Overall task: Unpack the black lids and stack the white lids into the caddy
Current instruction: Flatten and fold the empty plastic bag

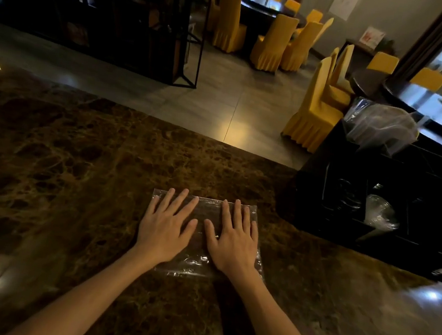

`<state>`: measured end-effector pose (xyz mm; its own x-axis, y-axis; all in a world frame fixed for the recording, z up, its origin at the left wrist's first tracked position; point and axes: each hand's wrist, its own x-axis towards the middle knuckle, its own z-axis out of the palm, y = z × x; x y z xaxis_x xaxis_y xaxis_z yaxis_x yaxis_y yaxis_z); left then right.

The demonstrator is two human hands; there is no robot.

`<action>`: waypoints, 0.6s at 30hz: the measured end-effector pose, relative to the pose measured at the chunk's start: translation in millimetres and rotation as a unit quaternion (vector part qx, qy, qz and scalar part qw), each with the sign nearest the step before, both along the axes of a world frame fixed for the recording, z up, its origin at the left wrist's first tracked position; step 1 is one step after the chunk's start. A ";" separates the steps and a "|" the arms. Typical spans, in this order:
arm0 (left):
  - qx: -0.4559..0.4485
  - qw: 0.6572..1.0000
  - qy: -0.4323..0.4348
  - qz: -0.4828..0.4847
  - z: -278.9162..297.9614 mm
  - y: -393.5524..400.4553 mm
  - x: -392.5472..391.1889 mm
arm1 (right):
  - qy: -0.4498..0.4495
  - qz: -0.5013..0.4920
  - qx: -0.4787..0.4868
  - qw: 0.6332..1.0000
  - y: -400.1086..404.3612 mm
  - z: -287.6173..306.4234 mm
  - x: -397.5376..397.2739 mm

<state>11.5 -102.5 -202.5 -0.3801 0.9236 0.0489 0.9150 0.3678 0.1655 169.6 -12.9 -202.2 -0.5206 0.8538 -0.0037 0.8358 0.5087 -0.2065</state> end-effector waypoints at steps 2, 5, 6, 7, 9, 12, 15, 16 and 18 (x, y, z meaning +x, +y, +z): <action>0.012 1.000 -0.003 0.014 -2.0 -4.3 -2.2 | 0.005 -0.025 0.003 1.000 1.8 -1.0 8.5; 0.025 0.999 -0.001 0.020 -4.7 -9.3 -2.7 | 0.013 -0.044 0.008 0.999 0.9 -2.0 16.5; 0.025 1.000 0.000 0.019 -5.3 -10.4 -2.5 | 0.017 -0.046 0.009 0.999 0.0 -2.2 17.6; 0.023 1.000 0.001 0.018 -5.9 -10.9 -2.1 | 0.020 -0.046 0.010 0.999 -0.8 -2.4 18.2; 0.021 1.000 0.004 0.017 -6.2 -11.2 -1.8 | 0.024 -0.047 0.011 0.999 -1.3 -2.4 18.7; 0.019 1.000 0.006 0.017 -4.9 -10.7 -1.5 | 0.027 -0.046 0.008 0.999 -1.1 -1.3 19.1; 0.015 1.000 0.010 0.019 -4.9 -10.6 -1.9 | 0.032 -0.047 0.003 0.998 -1.0 -1.5 18.6; 0.013 1.000 0.010 0.020 -4.7 -10.3 -2.1 | 0.035 -0.047 0.000 0.998 -0.8 -1.8 18.5; 0.006 1.000 0.010 0.024 -3.6 -9.8 -0.9 | 0.035 -0.046 -0.003 0.998 -0.2 -2.1 18.7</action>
